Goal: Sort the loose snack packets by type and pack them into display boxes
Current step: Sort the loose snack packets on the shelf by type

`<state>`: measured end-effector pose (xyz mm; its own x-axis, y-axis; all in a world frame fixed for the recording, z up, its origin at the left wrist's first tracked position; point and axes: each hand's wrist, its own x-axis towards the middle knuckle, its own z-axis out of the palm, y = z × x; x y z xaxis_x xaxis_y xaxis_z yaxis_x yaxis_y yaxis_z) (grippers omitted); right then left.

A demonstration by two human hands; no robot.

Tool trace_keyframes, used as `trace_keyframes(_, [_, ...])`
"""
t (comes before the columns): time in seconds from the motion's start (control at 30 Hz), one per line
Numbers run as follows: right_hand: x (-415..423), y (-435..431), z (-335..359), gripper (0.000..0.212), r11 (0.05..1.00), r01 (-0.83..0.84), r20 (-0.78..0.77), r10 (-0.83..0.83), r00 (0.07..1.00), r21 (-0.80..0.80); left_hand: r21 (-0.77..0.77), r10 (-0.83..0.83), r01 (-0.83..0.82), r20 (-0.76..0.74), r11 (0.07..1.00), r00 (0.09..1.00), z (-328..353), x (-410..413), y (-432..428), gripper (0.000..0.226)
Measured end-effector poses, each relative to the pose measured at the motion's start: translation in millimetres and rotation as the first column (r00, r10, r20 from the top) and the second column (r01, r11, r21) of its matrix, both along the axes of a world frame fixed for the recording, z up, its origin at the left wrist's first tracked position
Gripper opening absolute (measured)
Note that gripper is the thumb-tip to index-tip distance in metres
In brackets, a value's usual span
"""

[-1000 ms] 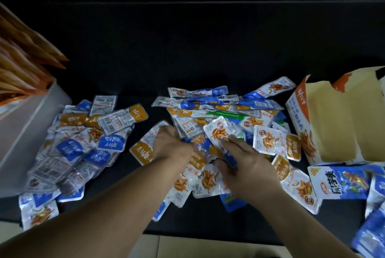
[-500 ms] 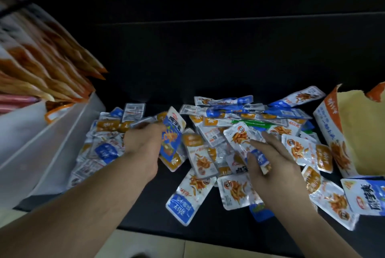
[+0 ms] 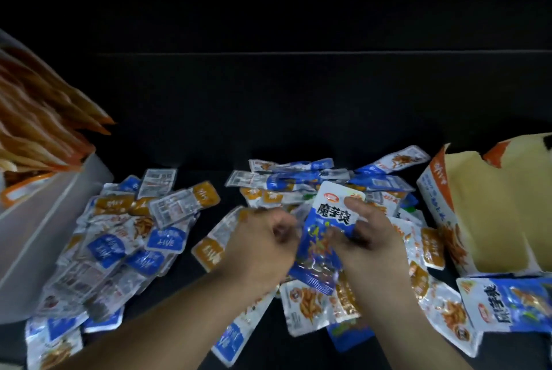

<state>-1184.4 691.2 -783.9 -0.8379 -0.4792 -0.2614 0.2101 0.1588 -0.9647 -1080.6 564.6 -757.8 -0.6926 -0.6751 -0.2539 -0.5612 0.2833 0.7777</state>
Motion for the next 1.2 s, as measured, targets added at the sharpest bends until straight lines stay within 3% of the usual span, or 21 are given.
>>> trace_keyframes(0.1, [-15.5,13.9,-10.5,0.041,0.999,0.040,-0.049,-0.038,0.998,0.032,-0.457,-0.074,0.117,0.111,0.881,0.991,-11.1,-29.9,-34.1,0.046])
trace_keyframes(0.17, [-21.3,18.1,-9.9,0.036,0.998,0.058,-0.014,-0.058,0.998,0.027,-0.580,-0.132,0.237,0.218,0.779,0.967,-12.6,-52.5,-54.2,0.062])
trace_keyframes(0.27, [-29.2,22.3,-9.5,0.035,0.997,0.073,0.006,-0.073,0.997,0.003,-0.572,-0.168,0.441,0.467,0.692,0.868,-22.1,-78.6,-72.2,0.069])
trace_keyframes(0.33, [-31.0,24.1,-8.8,0.036,0.998,0.064,-0.017,-0.064,0.998,-0.003,-0.537,-0.166,0.506,0.558,0.675,0.813,-30.4,-83.3,-75.6,0.056])
trace_keyframes(0.47, [-26.2,28.7,-8.5,0.038,0.998,0.061,-0.011,-0.061,0.998,0.006,-0.498,-0.213,0.513,0.540,0.699,0.814,-34.8,-75.8,-75.6,0.032])
trace_keyframes(0.67, [-15.9,35.8,-10.9,0.041,0.996,0.063,-0.053,-0.060,0.997,0.064,-0.615,-0.250,0.641,0.603,0.460,0.757,-21.8,-31.5,-31.2,0.021])
trace_keyframes(0.73, [-11.1,37.9,-15.2,0.041,0.994,0.059,-0.050,-0.055,0.997,0.096,-0.635,-0.307,0.615,0.536,0.468,0.787,-33.7,-8.1,-17.2,0.025])
trace_keyframes(0.87, [-6.3,45.1,-28.5,0.042,0.990,0.081,-0.084,-0.071,0.994,0.119,-0.595,-0.299,0.461,0.356,0.658,0.885,-52.7,15.5,-16.4,0.045])
trace_keyframes(0.97, [-7.2,48.5,-31.8,0.040,0.986,0.123,-0.133,-0.107,0.985,0.117,-0.507,-0.305,0.392,0.249,0.768,0.919,-49.3,13.9,-19.5,0.042])
trace_keyframes(1.2, [-17.4,49.4,-28.1,0.035,0.961,0.106,-0.293,-0.028,0.956,0.254,-0.588,-0.240,0.394,0.324,0.706,0.915,-42.3,-12.1,-17.0,0.057])
